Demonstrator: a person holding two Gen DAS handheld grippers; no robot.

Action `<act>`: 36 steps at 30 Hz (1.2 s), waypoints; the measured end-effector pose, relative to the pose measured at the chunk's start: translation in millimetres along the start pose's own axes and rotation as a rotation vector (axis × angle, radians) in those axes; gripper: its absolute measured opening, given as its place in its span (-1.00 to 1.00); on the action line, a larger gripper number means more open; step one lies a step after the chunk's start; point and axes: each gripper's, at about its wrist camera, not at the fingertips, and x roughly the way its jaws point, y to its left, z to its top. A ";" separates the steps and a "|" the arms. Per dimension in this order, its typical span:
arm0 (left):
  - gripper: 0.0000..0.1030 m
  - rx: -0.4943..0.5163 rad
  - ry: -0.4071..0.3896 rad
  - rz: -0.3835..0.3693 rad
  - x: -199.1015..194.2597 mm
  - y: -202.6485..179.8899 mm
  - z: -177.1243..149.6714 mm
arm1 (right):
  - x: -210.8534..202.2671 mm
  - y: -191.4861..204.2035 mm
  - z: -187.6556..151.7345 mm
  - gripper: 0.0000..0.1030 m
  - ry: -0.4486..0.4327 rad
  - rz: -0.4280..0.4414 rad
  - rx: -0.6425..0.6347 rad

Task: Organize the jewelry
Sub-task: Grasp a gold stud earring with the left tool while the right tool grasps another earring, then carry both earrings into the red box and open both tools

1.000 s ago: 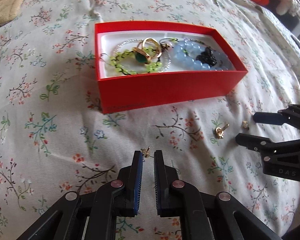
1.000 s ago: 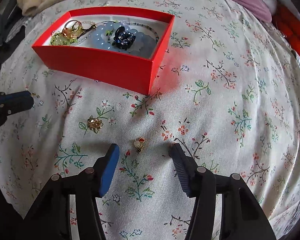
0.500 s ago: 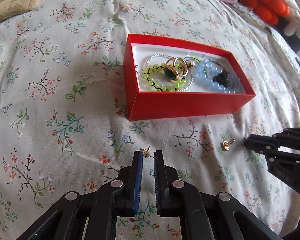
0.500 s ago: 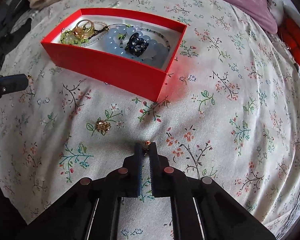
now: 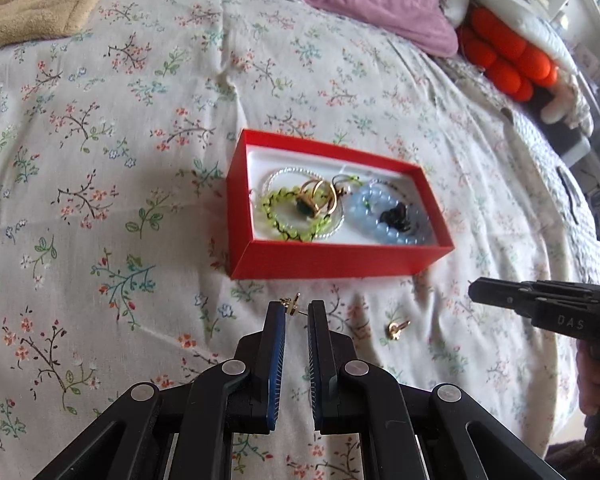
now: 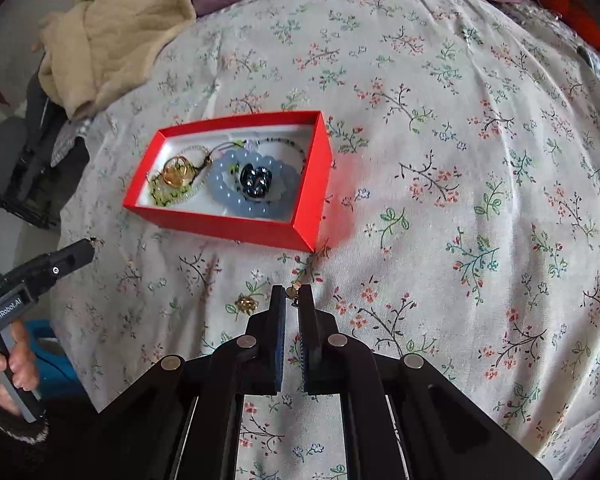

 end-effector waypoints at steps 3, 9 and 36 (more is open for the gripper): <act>-0.89 -0.014 -0.010 -0.006 -0.7 -0.4 3.4 | -6.7 2.7 5.1 -0.88 -0.019 0.018 0.010; -0.89 -0.031 -0.033 -0.028 3.1 -9.4 10.1 | -12.4 10.0 2.2 -0.88 -0.036 0.047 0.022; -0.86 -0.019 -0.077 0.012 57.8 -49.1 39.6 | 20.4 16.6 38.2 -0.85 -0.087 0.052 0.105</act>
